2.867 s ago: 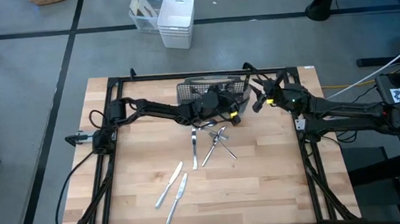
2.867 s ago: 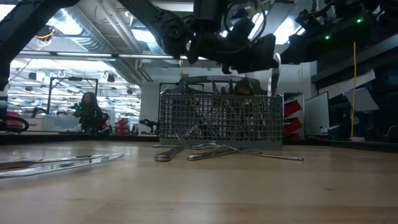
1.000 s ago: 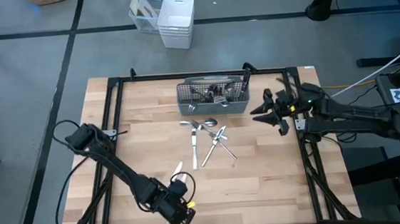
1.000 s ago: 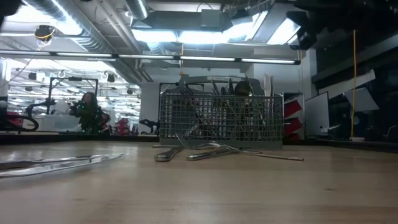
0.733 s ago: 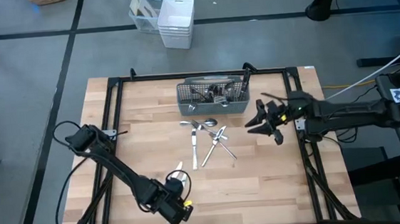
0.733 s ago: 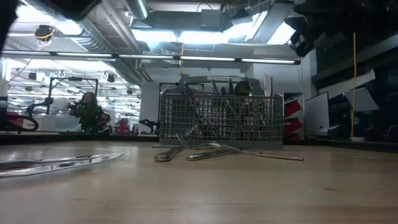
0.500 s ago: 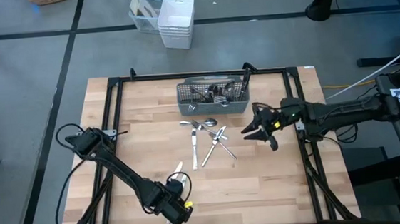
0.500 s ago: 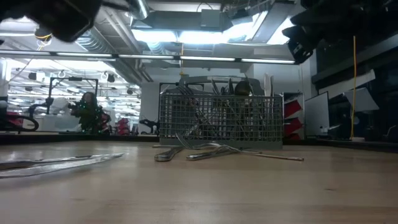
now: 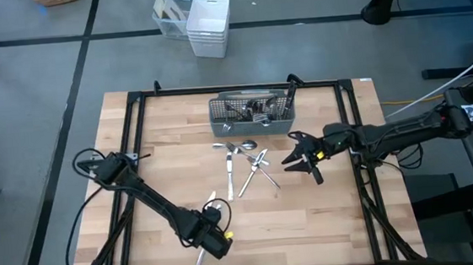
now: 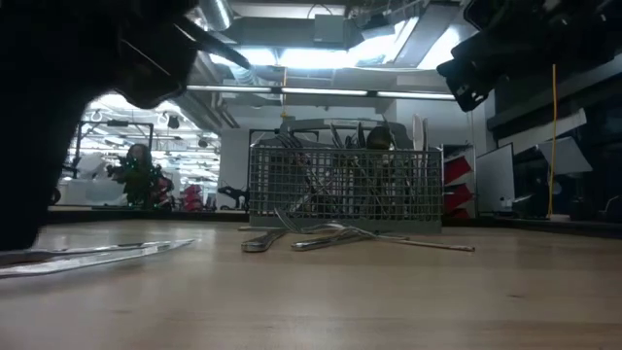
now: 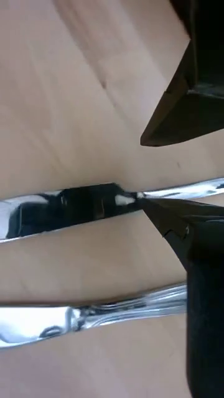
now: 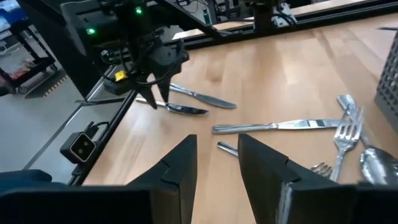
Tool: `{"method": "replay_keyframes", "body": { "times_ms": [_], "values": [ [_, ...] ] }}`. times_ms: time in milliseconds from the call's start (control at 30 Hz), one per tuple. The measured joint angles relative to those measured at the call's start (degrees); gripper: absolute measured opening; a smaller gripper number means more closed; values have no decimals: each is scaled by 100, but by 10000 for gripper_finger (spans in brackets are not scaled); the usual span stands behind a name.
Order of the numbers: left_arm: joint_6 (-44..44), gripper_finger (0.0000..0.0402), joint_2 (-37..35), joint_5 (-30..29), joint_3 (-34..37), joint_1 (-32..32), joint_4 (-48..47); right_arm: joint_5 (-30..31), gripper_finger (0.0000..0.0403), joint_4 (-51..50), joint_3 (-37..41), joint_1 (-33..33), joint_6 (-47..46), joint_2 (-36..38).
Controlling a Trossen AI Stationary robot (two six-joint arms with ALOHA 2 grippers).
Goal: Sort silverware
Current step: Put the knife into the silverware rack
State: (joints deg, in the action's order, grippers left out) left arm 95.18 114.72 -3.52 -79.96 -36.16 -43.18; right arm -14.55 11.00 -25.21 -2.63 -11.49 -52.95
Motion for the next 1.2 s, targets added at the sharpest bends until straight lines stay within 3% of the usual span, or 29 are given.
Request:
{"method": "replay_keyframes", "body": {
  "times_ms": [300,1200],
  "values": [
    [-81,139,57,485,0,115,-6,0,118,184,0,-271,2,-25],
    [87,139,57,766,0,89,-182,0,118,212,1,-274,6,-24]
  ]
}}
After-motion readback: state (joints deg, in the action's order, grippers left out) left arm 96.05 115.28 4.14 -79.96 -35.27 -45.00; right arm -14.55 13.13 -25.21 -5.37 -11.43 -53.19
